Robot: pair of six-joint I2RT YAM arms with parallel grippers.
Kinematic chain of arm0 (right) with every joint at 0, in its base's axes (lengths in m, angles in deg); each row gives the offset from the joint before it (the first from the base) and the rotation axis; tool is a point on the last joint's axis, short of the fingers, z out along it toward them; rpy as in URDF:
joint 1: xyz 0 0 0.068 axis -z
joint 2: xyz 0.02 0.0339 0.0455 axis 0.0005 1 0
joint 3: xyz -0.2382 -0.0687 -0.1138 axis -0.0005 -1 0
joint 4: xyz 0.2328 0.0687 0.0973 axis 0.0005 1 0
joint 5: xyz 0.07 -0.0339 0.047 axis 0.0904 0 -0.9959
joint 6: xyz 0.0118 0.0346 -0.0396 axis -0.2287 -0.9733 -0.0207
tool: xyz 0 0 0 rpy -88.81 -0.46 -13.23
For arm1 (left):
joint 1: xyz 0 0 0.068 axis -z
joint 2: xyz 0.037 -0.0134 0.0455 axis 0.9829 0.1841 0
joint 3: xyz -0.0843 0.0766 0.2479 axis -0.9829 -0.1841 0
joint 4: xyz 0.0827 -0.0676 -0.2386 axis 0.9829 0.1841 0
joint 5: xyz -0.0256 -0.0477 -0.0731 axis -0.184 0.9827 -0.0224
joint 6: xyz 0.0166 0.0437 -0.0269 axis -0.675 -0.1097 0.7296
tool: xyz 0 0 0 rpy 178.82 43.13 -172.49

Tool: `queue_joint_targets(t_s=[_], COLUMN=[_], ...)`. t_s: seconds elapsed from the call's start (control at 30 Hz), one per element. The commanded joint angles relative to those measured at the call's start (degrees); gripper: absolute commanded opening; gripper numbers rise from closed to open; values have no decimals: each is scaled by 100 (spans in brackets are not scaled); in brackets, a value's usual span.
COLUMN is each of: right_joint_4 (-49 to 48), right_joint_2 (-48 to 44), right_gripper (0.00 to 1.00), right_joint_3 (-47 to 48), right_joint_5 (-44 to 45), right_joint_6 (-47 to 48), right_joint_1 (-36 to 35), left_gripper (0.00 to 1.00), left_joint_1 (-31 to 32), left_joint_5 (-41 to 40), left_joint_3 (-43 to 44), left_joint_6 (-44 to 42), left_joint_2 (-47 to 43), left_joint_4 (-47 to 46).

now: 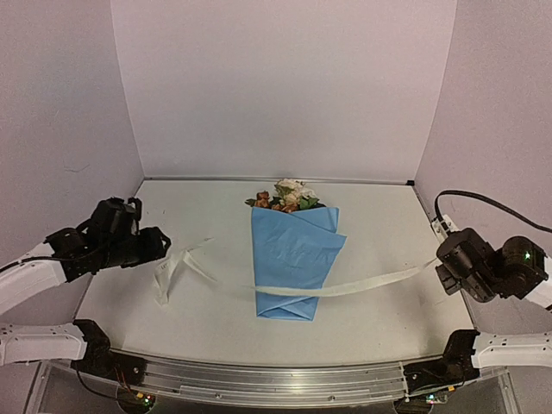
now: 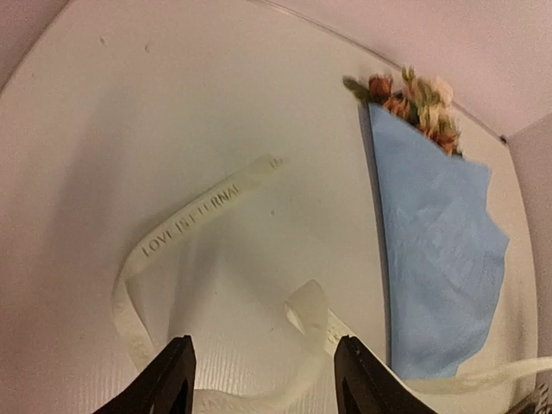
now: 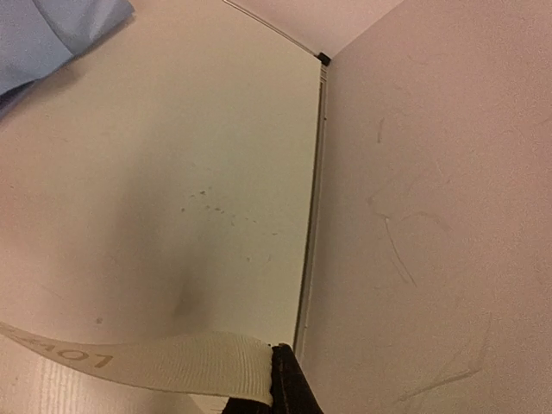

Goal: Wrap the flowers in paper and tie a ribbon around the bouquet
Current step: Straighten the ribbon at the center of the board, then adjust the ribbon at the center of the board.

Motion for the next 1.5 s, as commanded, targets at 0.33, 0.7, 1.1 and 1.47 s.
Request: queue_joint_targets(t_s=[0.33, 0.7, 1.1, 1.47], right_joint_4=[995, 836, 684, 632], right_joint_2=[236, 362, 64, 86], right_gripper=[0, 0, 0, 0], right_joint_3=[304, 241, -23, 157], right_joint_5=[923, 645, 558, 611], right_joint_6=[-742, -704, -650, -375], right_joint_1=[361, 368, 465, 601], left_gripper=[71, 63, 40, 0], left_joint_1=[-69, -813, -1084, -1336], left_joint_5=[-1322, -767, -306, -1899], left_joint_3=[378, 283, 213, 466], left_joint_6=[1664, 1090, 1265, 1699], left_joint_2=[1671, 3283, 4388, 2632], left_joint_4=[656, -235, -887, 526])
